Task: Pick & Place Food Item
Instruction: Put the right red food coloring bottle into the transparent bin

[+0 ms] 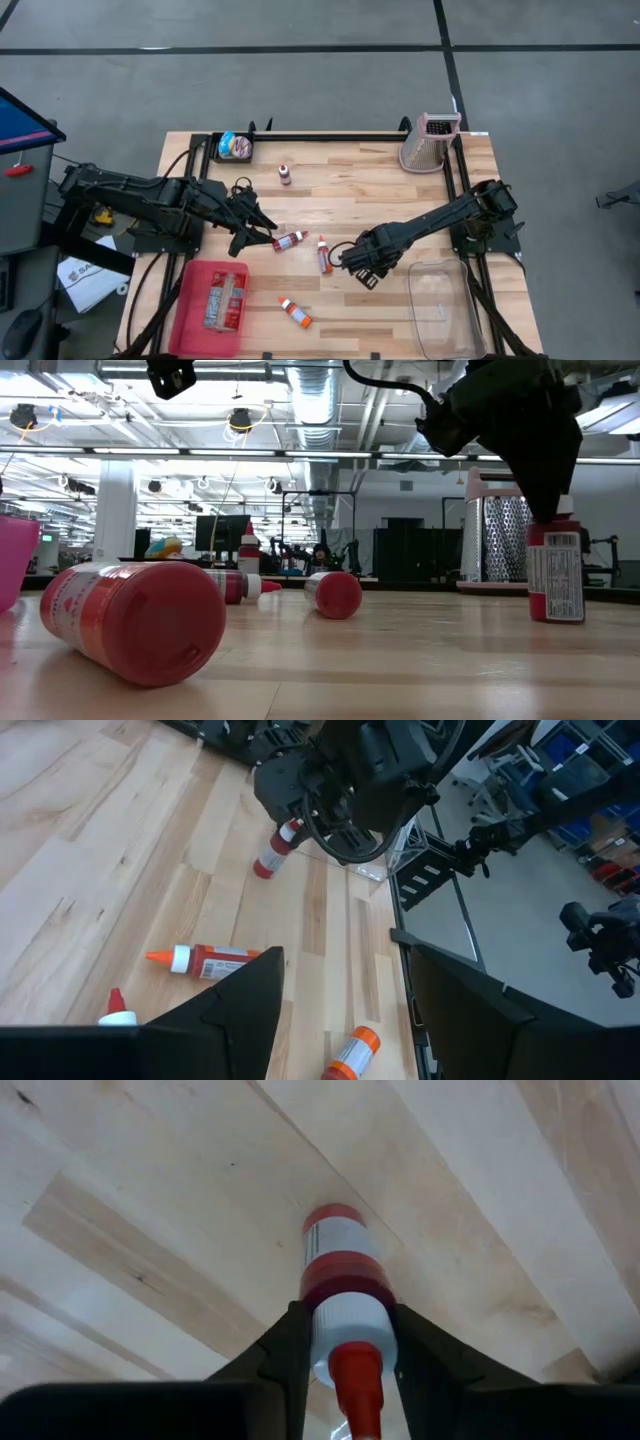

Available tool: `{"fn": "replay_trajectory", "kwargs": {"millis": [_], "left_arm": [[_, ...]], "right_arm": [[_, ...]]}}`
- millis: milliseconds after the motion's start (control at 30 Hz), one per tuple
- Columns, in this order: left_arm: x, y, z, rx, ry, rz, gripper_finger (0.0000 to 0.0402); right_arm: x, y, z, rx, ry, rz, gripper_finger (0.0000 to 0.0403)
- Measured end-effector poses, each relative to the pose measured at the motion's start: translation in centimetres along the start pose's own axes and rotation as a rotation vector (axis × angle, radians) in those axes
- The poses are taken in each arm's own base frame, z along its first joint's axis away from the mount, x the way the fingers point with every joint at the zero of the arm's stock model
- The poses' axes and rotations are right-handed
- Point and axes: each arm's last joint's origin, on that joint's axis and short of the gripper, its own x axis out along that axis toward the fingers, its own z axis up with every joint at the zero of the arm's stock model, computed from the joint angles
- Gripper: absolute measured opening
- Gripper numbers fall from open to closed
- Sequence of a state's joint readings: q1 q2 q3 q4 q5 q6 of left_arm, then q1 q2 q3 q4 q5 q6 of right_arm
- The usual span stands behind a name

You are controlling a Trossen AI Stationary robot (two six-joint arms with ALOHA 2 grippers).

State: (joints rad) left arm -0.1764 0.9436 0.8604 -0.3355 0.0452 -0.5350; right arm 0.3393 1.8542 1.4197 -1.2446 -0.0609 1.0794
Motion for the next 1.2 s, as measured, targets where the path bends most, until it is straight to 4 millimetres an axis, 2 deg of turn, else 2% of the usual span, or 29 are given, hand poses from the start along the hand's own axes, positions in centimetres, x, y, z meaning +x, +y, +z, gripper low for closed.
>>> {"fn": "replay_trajectory", "kwargs": {"millis": [167, 267, 367, 500, 600, 700, 933, 1033, 1200], "left_arm": [[0.0, 0.0, 0.0, 0.004, 0.0, 0.0, 0.0214], [0.0, 0.0, 0.0, 0.012, 0.001, 0.0, 0.0214], [0.0, 0.0, 0.0, 0.03, 0.0, -0.001, 0.0214], [0.0, 0.0, 0.0, 0.035, 0.001, 0.0, 0.0214], [0.0, 0.0, 0.0, 0.053, 0.0, -0.001, 0.0214], [0.0, 0.0, 0.0, 0.065, -0.003, -0.002, 0.0214], [0.0, -0.2, 0.3, 0.091, -0.031, -0.018, 0.0214], [0.0, -0.3, 0.5, 0.095, -0.052, -0.029, 0.0214], [0.0, -0.4, 0.6, 0.094, -0.066, -0.036, 0.0214]], "right_arm": [[-0.6, 0.4, -0.4, 0.021, 0.032, 0.019, 0.0103], [-3.0, 1.2, -0.9, 0.02, 0.012, 0.059, 0.0103], [-6.7, 1.9, -2.0, 0.041, -0.056, 0.094, 0.0103], [-11.6, 2.2, -5.2, 0.128, -0.133, 0.123, 0.0103], [-13.5, 2.7, -8.7, 0.208, -0.136, 0.216, 0.0103], [-13.7, 2.8, -12.3, 0.303, -0.061, 0.229, 0.0103], [-12.6, 3.4, -20.1, 0.508, 0.044, 0.203, 0.0103], [-12.0, 3.7, -21.1, 0.5, 0.109, 0.144, 0.0103], [-9.8, 4.1, -21.0, 0.496, 0.062, 0.08, 0.0103]]}}
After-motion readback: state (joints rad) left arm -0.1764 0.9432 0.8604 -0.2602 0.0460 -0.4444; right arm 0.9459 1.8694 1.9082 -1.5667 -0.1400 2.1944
